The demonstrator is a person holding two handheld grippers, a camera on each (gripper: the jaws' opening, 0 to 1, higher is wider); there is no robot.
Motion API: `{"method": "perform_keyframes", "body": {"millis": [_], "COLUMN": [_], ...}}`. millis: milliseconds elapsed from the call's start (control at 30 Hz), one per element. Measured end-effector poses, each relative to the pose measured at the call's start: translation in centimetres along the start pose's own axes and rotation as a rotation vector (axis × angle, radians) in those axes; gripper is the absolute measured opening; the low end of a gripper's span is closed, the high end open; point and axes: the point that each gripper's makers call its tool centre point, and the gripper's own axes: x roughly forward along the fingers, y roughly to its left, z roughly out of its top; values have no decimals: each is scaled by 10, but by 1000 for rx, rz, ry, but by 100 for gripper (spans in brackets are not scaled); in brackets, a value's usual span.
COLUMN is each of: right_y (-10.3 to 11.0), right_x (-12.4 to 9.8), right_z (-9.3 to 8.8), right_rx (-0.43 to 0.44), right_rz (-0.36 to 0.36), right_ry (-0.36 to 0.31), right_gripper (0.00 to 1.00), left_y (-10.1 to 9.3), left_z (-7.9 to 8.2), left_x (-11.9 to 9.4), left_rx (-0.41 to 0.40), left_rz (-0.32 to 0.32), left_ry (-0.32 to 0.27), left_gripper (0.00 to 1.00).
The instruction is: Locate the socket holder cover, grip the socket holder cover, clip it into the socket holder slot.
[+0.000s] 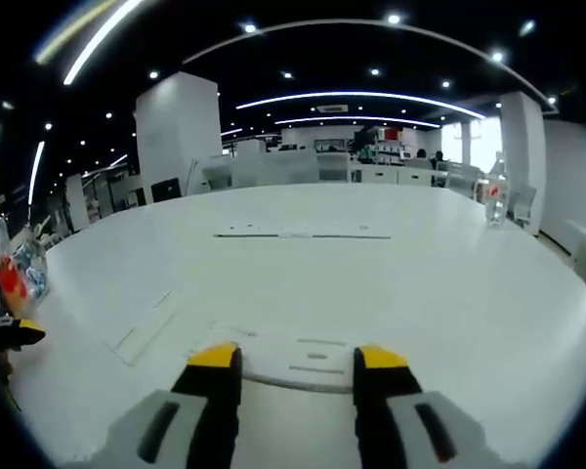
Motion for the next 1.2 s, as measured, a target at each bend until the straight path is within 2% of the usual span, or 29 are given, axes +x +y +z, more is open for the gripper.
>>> {"method": "perform_keyframes", "body": {"millis": [1200], "right_y": [5], "right_x": [2], "right_z": [-1], "right_rx": [4], "right_rz": [-5], "right_ry": [9], "right_gripper": [48], "left_y": [-2], "left_z": [-1], "left_x": [1], "left_rx": [9], "left_rz": [-12], "left_ry": [10], "left_gripper": [76]}}
